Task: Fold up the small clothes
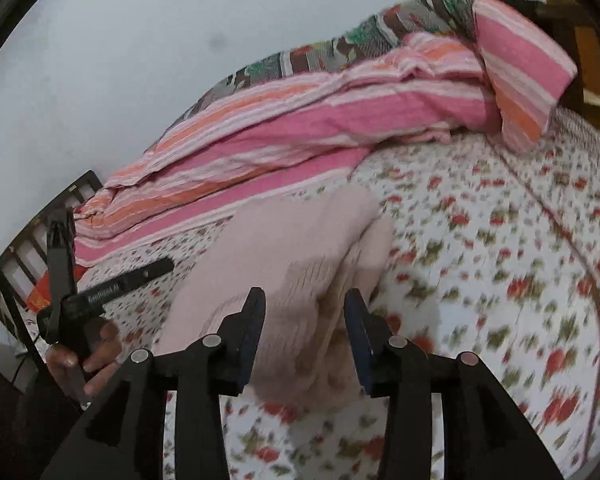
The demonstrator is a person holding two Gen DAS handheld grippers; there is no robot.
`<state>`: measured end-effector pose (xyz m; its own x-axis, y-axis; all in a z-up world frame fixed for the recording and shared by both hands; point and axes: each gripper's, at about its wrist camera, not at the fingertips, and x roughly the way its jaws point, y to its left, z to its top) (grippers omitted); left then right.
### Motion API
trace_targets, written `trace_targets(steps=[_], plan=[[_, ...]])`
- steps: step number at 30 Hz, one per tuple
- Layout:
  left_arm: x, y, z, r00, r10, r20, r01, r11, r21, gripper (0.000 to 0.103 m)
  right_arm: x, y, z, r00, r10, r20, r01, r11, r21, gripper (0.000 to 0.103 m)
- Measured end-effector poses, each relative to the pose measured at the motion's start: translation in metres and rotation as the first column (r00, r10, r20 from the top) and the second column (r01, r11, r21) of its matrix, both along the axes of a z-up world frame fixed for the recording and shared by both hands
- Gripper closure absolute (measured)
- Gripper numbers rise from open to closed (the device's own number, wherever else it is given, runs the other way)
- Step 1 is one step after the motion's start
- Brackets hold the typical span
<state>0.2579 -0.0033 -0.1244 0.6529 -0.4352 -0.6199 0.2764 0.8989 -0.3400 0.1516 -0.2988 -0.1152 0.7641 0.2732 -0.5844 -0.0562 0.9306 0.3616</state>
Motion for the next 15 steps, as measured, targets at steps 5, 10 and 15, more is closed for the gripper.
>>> trace_targets(steps=[5,10,15], plan=[[-0.009,-0.025,-0.002,0.996,-0.084,-0.006,0.084,0.996,0.023,0.027,0.008,0.012,-0.014,0.998,0.022,-0.066,-0.024,0.999,-0.025,0.093],[-0.012,-0.036,-0.006,0.993,-0.113,-0.016,0.114,0.992,0.053,0.024,-0.017,-0.004,-0.004,0.997,0.026,0.067,-0.028,0.999,0.037,0.098],[-0.008,-0.034,-0.010,0.988,-0.143,-0.063,0.143,0.990,-0.012,0.023,0.002,-0.006,-0.047,0.988,-0.042,-0.146,0.036,0.999,-0.038,0.098]])
